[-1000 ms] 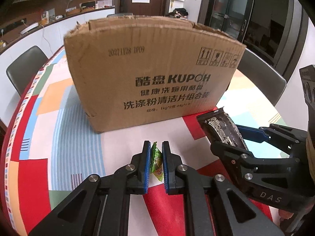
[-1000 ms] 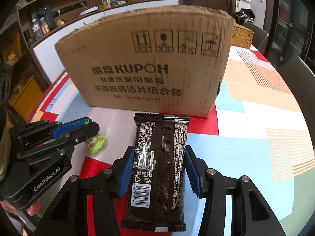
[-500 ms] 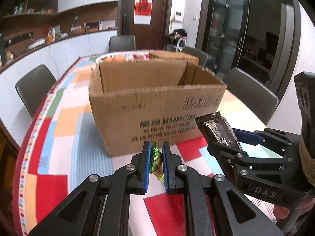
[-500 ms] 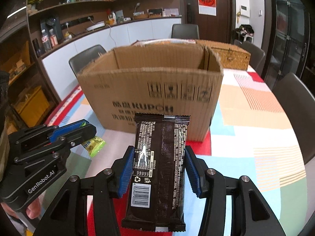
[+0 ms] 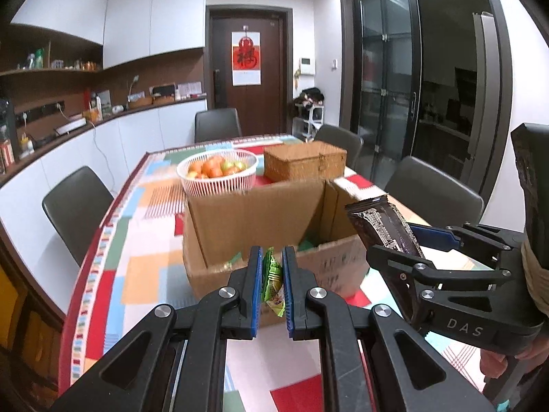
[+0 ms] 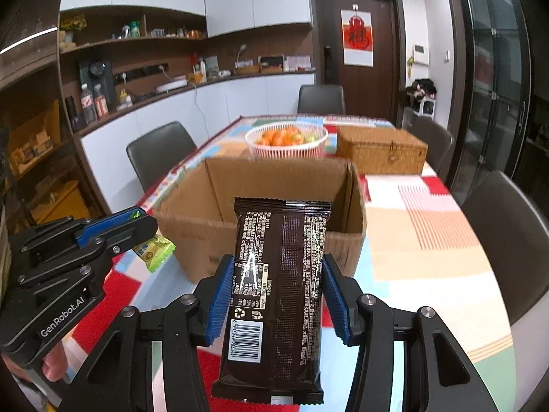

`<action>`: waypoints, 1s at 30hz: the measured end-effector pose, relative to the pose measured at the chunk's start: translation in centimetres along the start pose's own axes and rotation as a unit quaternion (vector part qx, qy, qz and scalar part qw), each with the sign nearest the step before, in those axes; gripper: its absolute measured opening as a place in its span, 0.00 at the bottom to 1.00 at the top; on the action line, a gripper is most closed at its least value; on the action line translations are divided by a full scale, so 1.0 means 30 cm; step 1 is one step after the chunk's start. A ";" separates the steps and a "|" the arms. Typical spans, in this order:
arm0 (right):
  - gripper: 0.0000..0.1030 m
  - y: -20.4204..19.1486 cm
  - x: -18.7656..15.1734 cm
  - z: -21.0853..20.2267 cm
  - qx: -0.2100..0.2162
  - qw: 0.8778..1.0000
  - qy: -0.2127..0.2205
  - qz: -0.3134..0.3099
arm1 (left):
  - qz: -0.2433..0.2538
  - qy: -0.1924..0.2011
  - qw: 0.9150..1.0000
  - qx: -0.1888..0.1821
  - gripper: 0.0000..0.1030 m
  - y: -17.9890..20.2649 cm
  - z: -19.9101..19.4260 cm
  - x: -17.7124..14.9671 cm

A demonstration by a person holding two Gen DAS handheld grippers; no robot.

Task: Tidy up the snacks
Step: 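Lift and carry the chocolate bar and green candy over the box, then open both grippers to drop the chocolate bar and candy into the box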

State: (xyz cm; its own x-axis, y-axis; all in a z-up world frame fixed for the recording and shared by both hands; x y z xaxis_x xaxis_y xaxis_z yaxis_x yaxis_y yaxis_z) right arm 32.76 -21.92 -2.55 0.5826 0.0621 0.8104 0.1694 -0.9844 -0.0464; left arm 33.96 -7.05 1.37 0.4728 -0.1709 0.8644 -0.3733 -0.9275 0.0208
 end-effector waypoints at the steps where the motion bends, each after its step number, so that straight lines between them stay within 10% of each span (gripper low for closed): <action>1: 0.49 -0.018 0.018 0.011 -0.001 1.000 0.004 -0.002 | 0.000 0.004 1.000 0.002 0.12 -0.003 -0.002 0.017; 30: 0.49 0.013 0.366 0.213 -0.020 0.999 0.011 -0.022 | -0.018 -0.039 0.999 0.012 0.13 -0.145 0.263 0.210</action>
State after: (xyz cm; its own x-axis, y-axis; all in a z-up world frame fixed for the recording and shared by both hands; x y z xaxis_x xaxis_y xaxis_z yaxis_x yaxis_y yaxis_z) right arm 44.30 -20.56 2.59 0.5571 0.1022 0.8242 0.1622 -0.9867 0.0127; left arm 44.86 -6.70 2.75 0.5468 -0.1609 0.8217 -0.3355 -0.9412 0.0389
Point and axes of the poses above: each gripper's, at about its wrist camera, not at the fingertips, and z roughly the way its jaws point, y to its right, x to its top, the point moved 10 cm from there along z, roughly the way its jaws point, and after that the axes turned 2 degrees about -x, right-handed, at the moved point
